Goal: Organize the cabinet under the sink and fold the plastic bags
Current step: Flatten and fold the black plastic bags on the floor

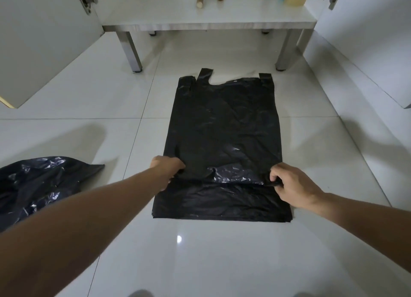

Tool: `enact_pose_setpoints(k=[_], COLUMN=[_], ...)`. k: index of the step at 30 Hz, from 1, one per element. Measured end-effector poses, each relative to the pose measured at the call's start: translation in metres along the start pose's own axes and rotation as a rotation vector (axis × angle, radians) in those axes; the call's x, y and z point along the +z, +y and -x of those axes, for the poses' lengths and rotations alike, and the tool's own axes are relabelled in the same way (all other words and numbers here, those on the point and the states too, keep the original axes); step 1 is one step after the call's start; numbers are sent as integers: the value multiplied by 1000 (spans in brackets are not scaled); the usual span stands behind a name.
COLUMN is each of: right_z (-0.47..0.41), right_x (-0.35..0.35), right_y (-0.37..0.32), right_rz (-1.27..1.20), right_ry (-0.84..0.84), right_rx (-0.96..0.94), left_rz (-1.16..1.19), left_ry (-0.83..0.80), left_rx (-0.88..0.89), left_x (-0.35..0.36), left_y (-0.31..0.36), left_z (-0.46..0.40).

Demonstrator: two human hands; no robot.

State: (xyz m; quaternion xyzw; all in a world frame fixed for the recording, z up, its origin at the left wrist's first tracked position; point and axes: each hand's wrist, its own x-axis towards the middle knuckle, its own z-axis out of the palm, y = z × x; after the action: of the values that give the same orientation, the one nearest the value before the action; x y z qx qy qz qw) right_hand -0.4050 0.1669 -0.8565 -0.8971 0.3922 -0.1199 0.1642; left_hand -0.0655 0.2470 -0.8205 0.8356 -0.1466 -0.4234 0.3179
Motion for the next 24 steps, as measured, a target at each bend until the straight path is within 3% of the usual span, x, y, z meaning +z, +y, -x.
enact_pose_setpoints(k=[8, 17, 24], right_z=[16, 32, 43], right_x=[-4, -3, -1], right_y=[-3, -10, 3], right_rz=[185, 275, 455], right_ry=[-60, -158, -267], right_rx=[-154, -341, -354], left_rz=[-356, -636, -917], left_ry=[-172, -156, -58], left_rx=[25, 120, 223], left_x=[-37, -39, -40], left_y=[-25, -53, -54], left_z=[13, 18, 22])
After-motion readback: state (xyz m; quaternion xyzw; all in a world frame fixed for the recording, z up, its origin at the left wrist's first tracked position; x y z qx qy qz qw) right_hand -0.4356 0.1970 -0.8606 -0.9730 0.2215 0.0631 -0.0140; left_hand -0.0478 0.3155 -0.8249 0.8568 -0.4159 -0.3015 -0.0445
